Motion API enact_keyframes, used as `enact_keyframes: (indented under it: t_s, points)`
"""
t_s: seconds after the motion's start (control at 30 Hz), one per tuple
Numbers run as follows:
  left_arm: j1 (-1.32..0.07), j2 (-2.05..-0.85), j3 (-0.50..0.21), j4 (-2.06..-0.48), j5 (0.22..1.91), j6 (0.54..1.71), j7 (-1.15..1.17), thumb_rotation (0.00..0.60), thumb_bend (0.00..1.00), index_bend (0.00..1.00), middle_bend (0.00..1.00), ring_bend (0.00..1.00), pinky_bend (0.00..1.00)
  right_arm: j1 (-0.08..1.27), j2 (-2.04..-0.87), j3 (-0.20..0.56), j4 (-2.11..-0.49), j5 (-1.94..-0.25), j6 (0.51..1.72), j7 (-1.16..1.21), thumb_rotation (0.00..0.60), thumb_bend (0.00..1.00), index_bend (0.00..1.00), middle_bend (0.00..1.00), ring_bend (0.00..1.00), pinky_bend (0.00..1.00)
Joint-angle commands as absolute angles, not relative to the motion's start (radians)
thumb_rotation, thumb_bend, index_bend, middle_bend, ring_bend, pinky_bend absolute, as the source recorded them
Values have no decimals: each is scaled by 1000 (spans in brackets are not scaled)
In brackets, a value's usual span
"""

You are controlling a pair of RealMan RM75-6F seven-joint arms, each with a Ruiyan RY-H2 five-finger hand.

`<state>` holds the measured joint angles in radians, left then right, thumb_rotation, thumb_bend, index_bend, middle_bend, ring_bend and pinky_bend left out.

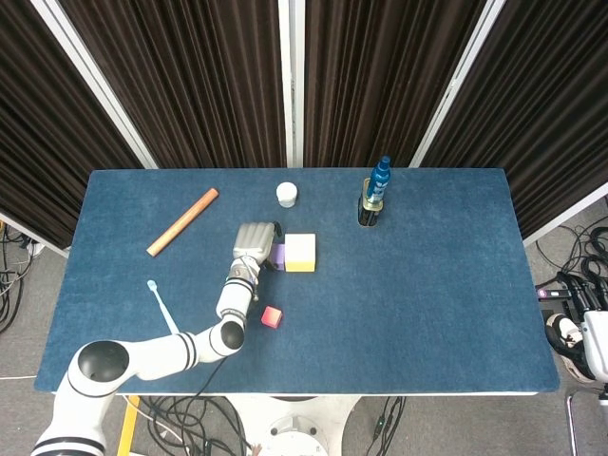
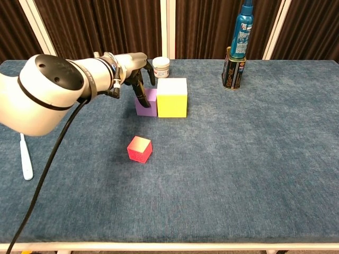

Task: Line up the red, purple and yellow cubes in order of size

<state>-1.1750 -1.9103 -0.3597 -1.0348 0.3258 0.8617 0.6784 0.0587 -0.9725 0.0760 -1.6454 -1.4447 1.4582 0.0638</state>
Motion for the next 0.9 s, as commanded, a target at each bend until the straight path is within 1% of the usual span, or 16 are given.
enact_keyframes:
  t_s: [0.03,0.13,0.23,0.33,0.43,0.57,0.9]
  points:
    - [-1163,-1886,-358,-1076,346,881,683,600,89,301,938,984,1000,59,-972,76,-1645,-1446,1457,65,600,221,104,146,20,92]
    - [-1154,-1865,-356,-1109,363,894,685,600,89,255,935,983,1000,60,-973,76,-1646,-1451,1459,66,600,223,104,146,20,92]
    - [-1136,-1834,-346,-1146,398,914,679,600,89,238,931,983,1000,58,-972,75,-1646,-1454,1462,67,600,224,104,145,20,92]
    - [-1103,-1790,-317,-1191,456,925,662,600,89,236,925,978,1000,58,-969,76,-1647,-1452,1461,66,600,224,104,145,20,93]
    - [-1079,-1766,-284,-1202,501,919,652,600,89,236,922,975,1000,60,-970,75,-1649,-1457,1459,63,600,224,104,145,20,93]
    - [-1077,-1784,-272,-1155,511,885,643,600,89,234,919,973,1000,63,-972,73,-1654,-1467,1458,62,600,225,104,146,20,93]
    - [-1114,-1888,-291,-954,562,797,590,600,66,234,921,973,1000,48,-961,71,-1669,-1458,1474,51,600,225,104,146,20,97]
